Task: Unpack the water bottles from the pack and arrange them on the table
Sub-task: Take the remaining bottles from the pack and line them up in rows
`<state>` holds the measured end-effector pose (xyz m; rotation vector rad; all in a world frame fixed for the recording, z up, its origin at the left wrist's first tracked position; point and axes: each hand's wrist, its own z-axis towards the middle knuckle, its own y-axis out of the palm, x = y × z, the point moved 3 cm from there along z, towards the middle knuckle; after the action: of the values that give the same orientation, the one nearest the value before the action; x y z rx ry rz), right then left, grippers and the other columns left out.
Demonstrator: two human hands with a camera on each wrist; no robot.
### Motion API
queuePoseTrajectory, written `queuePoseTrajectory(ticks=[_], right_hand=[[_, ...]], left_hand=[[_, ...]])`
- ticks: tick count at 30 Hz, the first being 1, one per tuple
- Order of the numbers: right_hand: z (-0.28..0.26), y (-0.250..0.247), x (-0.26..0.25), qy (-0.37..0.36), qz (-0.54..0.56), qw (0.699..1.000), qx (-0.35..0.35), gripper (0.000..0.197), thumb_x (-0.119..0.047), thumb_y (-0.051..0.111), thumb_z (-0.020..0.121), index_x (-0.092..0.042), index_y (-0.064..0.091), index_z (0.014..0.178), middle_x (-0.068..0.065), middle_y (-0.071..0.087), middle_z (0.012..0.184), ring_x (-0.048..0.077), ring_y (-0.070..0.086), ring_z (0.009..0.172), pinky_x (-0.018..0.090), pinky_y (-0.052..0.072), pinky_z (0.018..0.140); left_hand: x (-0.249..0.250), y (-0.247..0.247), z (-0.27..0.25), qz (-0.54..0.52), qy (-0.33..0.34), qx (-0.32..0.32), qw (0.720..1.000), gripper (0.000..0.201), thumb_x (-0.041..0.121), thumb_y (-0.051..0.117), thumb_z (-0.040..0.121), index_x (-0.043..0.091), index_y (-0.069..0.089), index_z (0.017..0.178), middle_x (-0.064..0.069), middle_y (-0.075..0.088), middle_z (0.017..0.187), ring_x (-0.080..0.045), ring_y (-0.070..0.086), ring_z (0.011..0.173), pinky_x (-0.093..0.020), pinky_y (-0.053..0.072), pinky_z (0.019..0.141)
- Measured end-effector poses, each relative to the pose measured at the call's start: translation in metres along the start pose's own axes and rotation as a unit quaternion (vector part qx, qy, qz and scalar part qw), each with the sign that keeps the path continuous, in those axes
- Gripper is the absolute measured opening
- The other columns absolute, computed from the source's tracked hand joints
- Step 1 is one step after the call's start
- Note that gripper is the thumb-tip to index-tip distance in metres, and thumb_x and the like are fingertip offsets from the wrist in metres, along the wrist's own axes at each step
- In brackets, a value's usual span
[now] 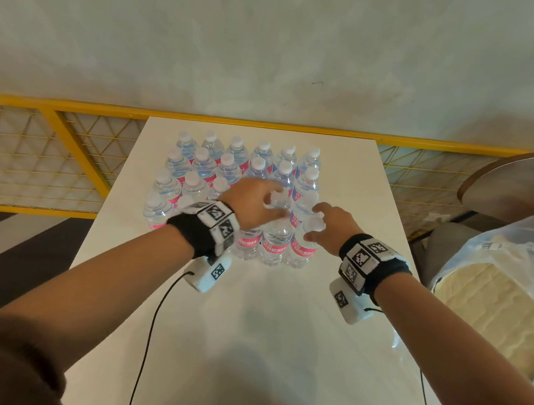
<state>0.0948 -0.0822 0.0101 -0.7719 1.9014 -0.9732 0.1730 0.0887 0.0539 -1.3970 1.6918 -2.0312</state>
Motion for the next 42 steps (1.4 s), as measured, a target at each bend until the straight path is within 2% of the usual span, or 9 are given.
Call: queuePoseTrajectory(ticks=[6,12,17,22,29,32,35,38,42], right_hand=[[-0.004,0.012,0.019,0.066,0.180,0.981,-0.027,0.086,-0.057,0.056,0.083,-0.026,0.012,0.150,0.011,0.029,0.152,0.030,0.040,0.133,0.044,0.045,0.100],[-0.004,0.018,0.011,0.126,0.435,0.888,-0.080,0.076,-0.071,0.036,0.083,-0.041,0.011,0.148,-0.005,0.013,0.158,0.031,0.021,0.143,0.052,0.037,0.102],[0.007,0.035,0.015,0.188,0.503,0.837,-0.102,0.096,-0.087,0.034,0.069,-0.035,0.018,0.149,-0.002,0.017,0.158,0.031,0.020,0.144,0.059,0.028,0.106],[0.013,0.048,0.010,0.197,0.528,0.818,-0.110,0.086,-0.084,0.031,0.074,-0.031,0.039,0.141,0.007,0.046,0.144,0.033,0.045,0.130,0.052,0.039,0.099],[0.023,0.049,0.012,0.199,0.519,0.826,-0.098,0.095,-0.090,0.036,0.064,-0.036,0.037,0.141,0.006,0.046,0.145,0.033,0.044,0.131,0.057,0.035,0.104],[0.021,0.046,0.009,0.214,0.516,0.826,-0.078,0.113,-0.096,0.038,0.049,-0.039,0.025,0.145,0.003,0.032,0.153,0.032,0.032,0.139,0.059,0.030,0.103],[0.015,0.027,-0.005,0.171,0.465,0.869,0.015,0.075,-0.078,0.028,0.081,-0.046,0.009,0.146,-0.005,0.018,0.157,0.029,0.023,0.143,0.057,0.025,0.109],[0.014,0.006,-0.013,0.113,0.378,0.913,0.107,0.063,-0.052,0.036,0.095,-0.031,0.013,0.150,0.002,0.021,0.157,0.026,0.024,0.143,0.047,0.023,0.115],[0.005,-0.018,-0.048,0.010,0.190,0.964,0.184,0.055,-0.033,0.059,0.090,-0.022,0.040,0.140,0.006,0.039,0.145,0.025,0.036,0.134,0.038,0.030,0.111]], left_hand=[[-0.113,-0.050,-0.041,-0.187,-0.166,0.282,0.926,0.043,0.046,0.055,0.090,0.022,0.055,0.126,0.009,0.052,0.124,-0.010,0.051,0.114,-0.031,0.041,0.101],[-0.201,-0.034,-0.061,-0.400,-0.328,0.207,0.831,0.058,0.055,0.033,0.096,0.025,0.032,0.146,0.003,0.030,0.154,-0.018,0.027,0.142,-0.044,0.019,0.119],[-0.207,-0.010,-0.069,-0.525,-0.358,0.120,0.763,0.061,0.068,0.039,0.088,0.031,0.045,0.136,0.002,0.048,0.141,-0.023,0.047,0.127,-0.045,0.040,0.105],[-0.205,-0.001,-0.075,-0.463,-0.343,0.119,0.808,0.039,0.022,0.034,0.104,0.020,0.035,0.143,-0.011,0.044,0.143,-0.036,0.049,0.127,-0.030,0.051,0.063],[-0.208,-0.002,-0.070,-0.517,-0.302,0.067,0.798,0.022,0.025,0.036,0.103,0.034,0.047,0.120,0.007,0.057,0.106,-0.010,0.063,0.087,-0.033,0.054,0.073],[-0.212,-0.005,-0.070,-0.549,-0.346,0.100,0.754,0.041,0.047,0.032,0.100,0.035,0.036,0.139,0.008,0.047,0.135,-0.016,0.052,0.122,-0.044,0.044,0.099],[-0.216,-0.017,-0.066,-0.540,-0.368,0.161,0.739,0.057,0.061,0.032,0.094,0.039,0.025,0.146,0.011,0.026,0.155,-0.016,0.023,0.144,-0.047,0.020,0.114],[-0.219,-0.038,-0.056,-0.490,-0.339,0.179,0.782,0.055,0.055,0.034,0.096,0.036,0.027,0.147,0.010,0.026,0.155,-0.017,0.020,0.145,-0.046,0.018,0.116],[-0.211,-0.068,-0.038,-0.286,-0.281,0.167,0.901,0.047,0.034,0.049,0.096,0.025,0.040,0.142,-0.002,0.035,0.151,-0.021,0.032,0.140,-0.040,0.026,0.116]])
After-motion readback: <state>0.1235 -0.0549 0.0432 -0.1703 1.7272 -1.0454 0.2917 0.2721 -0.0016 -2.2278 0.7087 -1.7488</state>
